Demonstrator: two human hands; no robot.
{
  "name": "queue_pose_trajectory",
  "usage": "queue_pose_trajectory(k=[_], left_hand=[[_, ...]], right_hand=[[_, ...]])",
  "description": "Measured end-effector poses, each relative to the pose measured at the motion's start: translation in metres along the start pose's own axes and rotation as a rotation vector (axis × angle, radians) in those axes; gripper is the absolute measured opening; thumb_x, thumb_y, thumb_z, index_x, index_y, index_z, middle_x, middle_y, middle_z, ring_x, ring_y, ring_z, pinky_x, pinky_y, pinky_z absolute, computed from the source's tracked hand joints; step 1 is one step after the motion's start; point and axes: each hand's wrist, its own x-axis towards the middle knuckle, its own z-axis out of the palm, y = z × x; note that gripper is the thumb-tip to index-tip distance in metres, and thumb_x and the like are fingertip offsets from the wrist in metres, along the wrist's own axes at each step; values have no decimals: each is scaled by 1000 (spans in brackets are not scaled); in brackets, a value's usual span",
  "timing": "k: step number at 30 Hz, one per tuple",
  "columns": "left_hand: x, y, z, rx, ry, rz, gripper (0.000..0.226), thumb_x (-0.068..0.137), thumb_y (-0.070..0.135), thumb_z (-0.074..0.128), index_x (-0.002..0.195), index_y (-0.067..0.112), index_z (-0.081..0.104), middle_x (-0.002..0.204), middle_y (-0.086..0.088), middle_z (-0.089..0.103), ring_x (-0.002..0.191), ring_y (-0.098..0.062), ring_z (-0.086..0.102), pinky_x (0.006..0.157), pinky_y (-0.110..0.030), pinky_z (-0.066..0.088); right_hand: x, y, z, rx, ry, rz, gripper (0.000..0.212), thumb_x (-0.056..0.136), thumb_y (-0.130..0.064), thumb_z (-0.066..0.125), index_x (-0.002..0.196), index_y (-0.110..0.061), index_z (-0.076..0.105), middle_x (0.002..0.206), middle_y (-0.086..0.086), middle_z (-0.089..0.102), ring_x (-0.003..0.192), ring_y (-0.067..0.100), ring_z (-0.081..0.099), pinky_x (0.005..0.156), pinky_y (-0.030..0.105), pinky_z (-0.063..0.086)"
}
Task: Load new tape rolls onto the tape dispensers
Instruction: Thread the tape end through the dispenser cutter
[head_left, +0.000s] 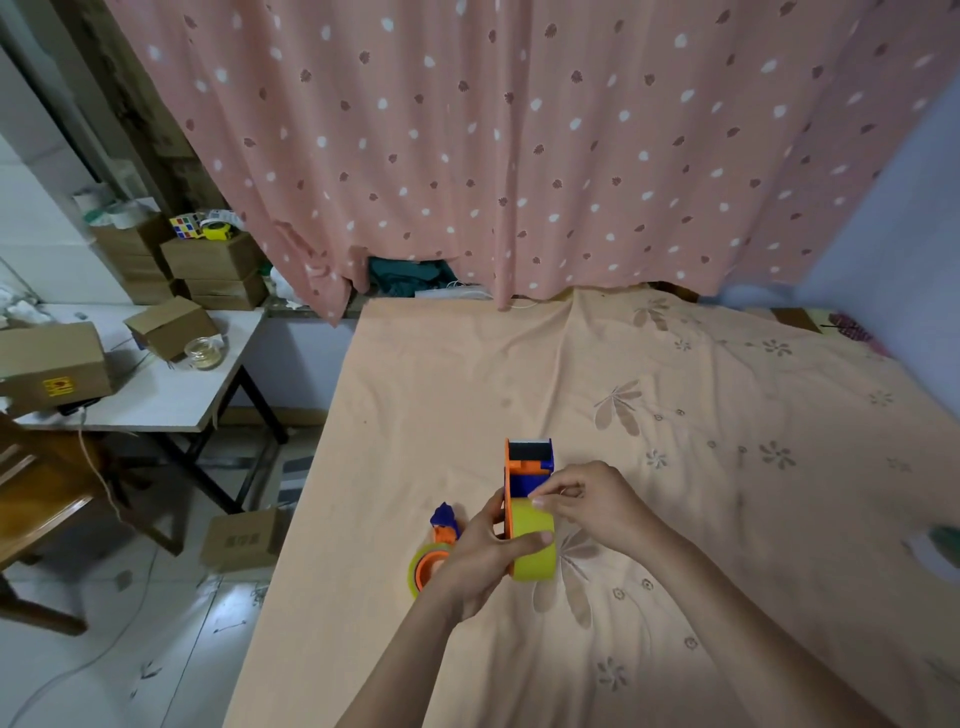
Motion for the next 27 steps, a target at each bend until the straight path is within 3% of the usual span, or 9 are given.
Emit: queue_pose_trajectory(k=[7, 11, 16, 19, 21, 24, 27], left_hand=[[-9, 3, 3, 112, 7, 17, 66, 78, 16, 87, 129, 45, 58, 125, 1, 71, 113, -15, 69, 97, -38, 60], [-10, 4, 2, 128, 10, 21, 70, 74, 21, 89, 132, 44, 60, 125, 0, 72, 117, -19, 68, 99, -44, 59], [-12, 6, 2, 145, 22, 0, 73, 68, 25, 92, 132, 42, 61, 126, 0, 70, 118, -21, 68, 101, -48, 58], [-13, 7, 2, 168, 21, -16, 69, 68, 25, 92, 128, 44, 63, 124, 1, 72, 118, -20, 68, 103, -48, 56], [-15, 9, 3, 168, 30, -25, 65, 71, 22, 91, 125, 44, 64, 117, 6, 74, 113, -18, 71, 102, -46, 57], [-18, 9, 4, 211, 23, -24, 57, 77, 14, 88, 117, 45, 62, 91, 26, 75, 103, -11, 71, 101, -41, 58], [-20, 10, 4, 231, 32, -22, 55, 77, 14, 88, 110, 48, 61, 88, 27, 72, 109, -14, 68, 104, -42, 56]], right_hand=[[-8, -10, -4, -172, -10, -26, 6, 75, -26, 84, 78, -27, 80, 65, -17, 65, 63, 0, 55, 68, 20, 47], [-10, -16, -5, -209, 21, -57, 2, 81, -20, 79, 81, -19, 81, 57, -28, 62, 57, -6, 56, 59, 7, 39], [-15, -18, 0, -361, 45, -152, 8, 83, -18, 74, 78, -18, 79, 65, -14, 56, 59, 1, 52, 60, 12, 38], [-16, -19, 3, -478, 15, -168, 9, 84, -18, 68, 79, -16, 76, 72, -10, 52, 61, 5, 50, 66, 25, 46], [-16, -20, 5, -482, 5, -130, 9, 85, -20, 67, 85, -17, 75, 73, -12, 54, 62, 3, 52, 67, 22, 46], [-16, -22, 6, -503, -21, -88, 9, 86, -20, 65, 87, -17, 74, 69, -14, 56, 64, 0, 54, 64, 16, 42], [-16, -25, 8, -553, -37, -87, 14, 83, -14, 60, 78, -14, 73, 69, -7, 62, 71, 12, 62, 68, 27, 51]])
